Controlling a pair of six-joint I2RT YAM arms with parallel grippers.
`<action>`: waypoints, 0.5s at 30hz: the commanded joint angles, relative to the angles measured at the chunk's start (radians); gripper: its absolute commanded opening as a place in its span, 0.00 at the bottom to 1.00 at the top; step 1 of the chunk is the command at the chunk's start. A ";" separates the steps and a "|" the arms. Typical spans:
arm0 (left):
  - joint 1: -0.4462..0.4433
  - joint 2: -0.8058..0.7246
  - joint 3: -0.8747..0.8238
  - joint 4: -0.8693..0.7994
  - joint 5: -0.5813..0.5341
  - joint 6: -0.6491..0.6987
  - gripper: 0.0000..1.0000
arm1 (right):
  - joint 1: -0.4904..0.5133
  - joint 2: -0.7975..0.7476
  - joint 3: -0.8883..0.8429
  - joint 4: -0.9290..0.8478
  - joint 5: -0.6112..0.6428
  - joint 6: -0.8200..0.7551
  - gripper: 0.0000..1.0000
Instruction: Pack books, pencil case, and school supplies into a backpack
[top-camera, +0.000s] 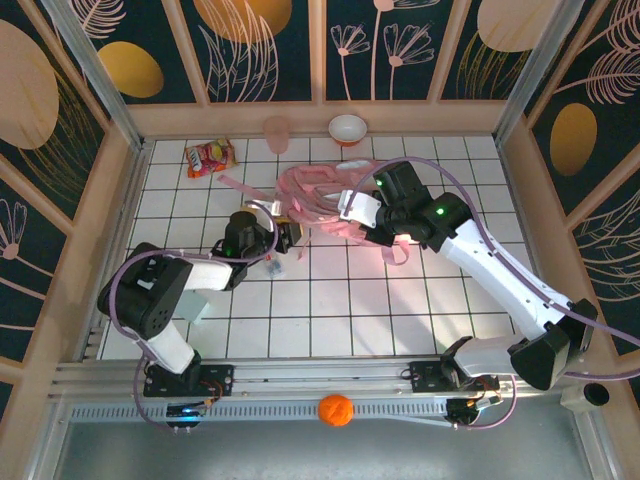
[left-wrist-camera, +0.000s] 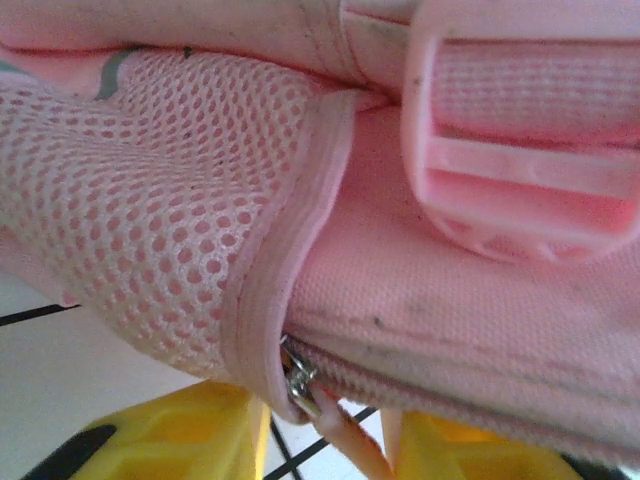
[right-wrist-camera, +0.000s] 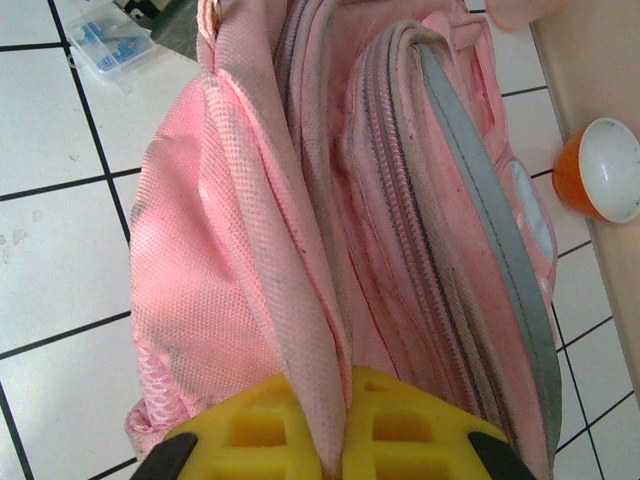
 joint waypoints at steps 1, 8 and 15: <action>-0.005 0.004 0.027 0.066 0.045 0.006 0.13 | -0.001 -0.040 0.030 0.119 -0.004 0.049 0.00; -0.008 -0.056 0.018 0.023 0.212 0.008 0.00 | 0.028 -0.007 -0.066 0.240 0.204 0.164 0.00; -0.013 -0.174 -0.005 -0.045 0.366 0.058 0.00 | 0.020 0.029 -0.121 0.318 0.281 0.265 0.00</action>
